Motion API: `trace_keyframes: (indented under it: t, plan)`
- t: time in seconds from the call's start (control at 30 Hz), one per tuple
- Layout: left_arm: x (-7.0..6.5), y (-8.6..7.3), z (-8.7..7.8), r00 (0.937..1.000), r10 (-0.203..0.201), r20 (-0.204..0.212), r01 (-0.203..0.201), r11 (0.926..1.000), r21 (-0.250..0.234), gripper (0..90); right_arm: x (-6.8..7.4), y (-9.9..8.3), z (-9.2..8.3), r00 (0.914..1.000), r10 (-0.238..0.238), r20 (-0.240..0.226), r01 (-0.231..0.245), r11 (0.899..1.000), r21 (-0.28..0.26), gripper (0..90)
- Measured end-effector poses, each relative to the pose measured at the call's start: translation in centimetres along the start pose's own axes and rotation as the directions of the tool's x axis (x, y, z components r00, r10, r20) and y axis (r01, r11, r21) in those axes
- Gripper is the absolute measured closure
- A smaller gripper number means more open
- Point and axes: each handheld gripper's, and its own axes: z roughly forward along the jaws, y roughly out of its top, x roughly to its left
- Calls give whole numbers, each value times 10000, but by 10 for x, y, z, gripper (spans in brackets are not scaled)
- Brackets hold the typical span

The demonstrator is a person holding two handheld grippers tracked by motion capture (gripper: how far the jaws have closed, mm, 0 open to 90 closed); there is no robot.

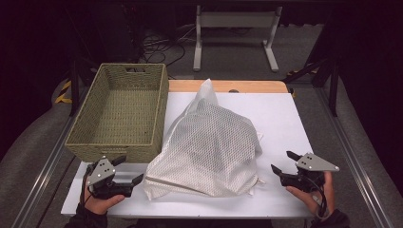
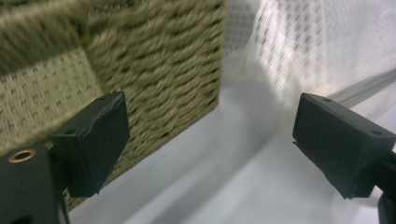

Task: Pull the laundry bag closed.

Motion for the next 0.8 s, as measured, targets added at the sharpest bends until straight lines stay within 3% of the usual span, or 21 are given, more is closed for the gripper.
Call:
trace_keyframes:
  t: [0.27,0.47,0.57,0.8]
  plan:
    - [12,-14,5,9981,-581,-197,587,9978,316,89,-16,-15,0,9966,562,606,-567,9984,57,111]
    - [12,-15,9,9990,-425,-148,432,9978,498,63,-29,-32,-6,9916,1005,811,-1003,9949,-64,84]
    - [12,-16,8,9983,-572,-53,574,9978,346,61,-28,-33,-8,9907,1033,881,-1031,9946,-76,87]
    - [9,-12,5,9991,-417,-44,417,9991,69,57,-21,-32,-12,9910,856,1025,-846,9963,-139,98]
